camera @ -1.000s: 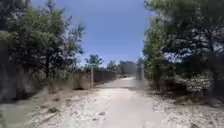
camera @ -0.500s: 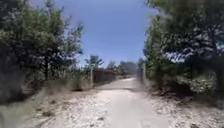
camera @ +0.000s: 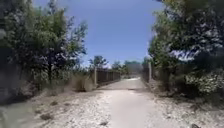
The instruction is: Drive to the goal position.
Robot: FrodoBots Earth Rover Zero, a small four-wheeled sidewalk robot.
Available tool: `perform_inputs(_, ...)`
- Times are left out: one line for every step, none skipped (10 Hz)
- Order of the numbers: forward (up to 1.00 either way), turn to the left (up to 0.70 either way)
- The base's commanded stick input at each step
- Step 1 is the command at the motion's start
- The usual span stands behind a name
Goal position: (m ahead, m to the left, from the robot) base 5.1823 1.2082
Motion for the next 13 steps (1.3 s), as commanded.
perform_inputs(0.30,0.00)
perform_inputs(0.30,0.00)
perform_inputs(0.30,0.00)
perform_inputs(0.30,0.00)
perform_inputs(0.30,0.00)
perform_inputs(0.30,0.00)
perform_inputs(0.30,0.00)
perform_inputs(0.30,0.00)
perform_inputs(0.30,0.00)
perform_inputs(0.30,0.00)
perform_inputs(0.30,0.00)
perform_inputs(0.30,0.00)
perform_inputs(0.30,0.00)
